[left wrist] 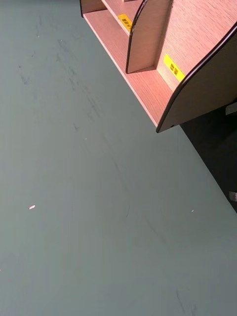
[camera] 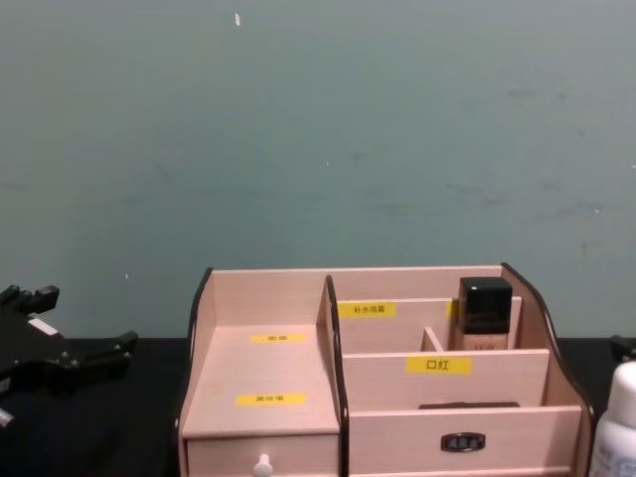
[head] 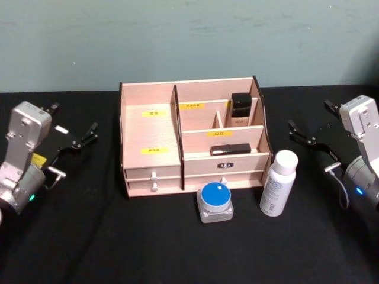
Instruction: Pick up the facial cleanser and watermelon frost from the table and place them into the tiered storage box.
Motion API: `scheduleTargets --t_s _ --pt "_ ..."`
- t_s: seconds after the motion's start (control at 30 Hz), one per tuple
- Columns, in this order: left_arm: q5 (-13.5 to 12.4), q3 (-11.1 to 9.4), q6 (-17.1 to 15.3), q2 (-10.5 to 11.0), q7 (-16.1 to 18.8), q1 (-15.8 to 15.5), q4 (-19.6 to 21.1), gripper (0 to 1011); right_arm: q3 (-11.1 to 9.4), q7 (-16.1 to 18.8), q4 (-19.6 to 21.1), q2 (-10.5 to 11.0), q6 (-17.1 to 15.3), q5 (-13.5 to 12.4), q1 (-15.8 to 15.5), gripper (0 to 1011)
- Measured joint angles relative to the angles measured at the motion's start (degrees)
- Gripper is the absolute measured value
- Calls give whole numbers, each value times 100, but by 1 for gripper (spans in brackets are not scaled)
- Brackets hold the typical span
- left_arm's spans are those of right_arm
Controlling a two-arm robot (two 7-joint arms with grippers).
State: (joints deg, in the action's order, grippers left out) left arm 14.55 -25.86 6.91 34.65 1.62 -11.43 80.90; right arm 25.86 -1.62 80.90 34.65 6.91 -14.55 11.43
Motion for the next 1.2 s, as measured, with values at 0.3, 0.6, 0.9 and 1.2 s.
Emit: scheduleTargets --t_s 0.3,0.6,0.9,1.2 --pt "0 0 0 0 0 0 0 1001 0 0 0 0 0 0 0 1000" --pt "0 0 0 0 0 0 0 1001 0 0 0 0 0 0 0 1000" --pt "0 0 0 0 0 0 0 1001 0 0 0 0 0 0 0 1000" --pt "0 0 0 0 0 0 0 1001 0 0 0 0 0 0 0 1000"
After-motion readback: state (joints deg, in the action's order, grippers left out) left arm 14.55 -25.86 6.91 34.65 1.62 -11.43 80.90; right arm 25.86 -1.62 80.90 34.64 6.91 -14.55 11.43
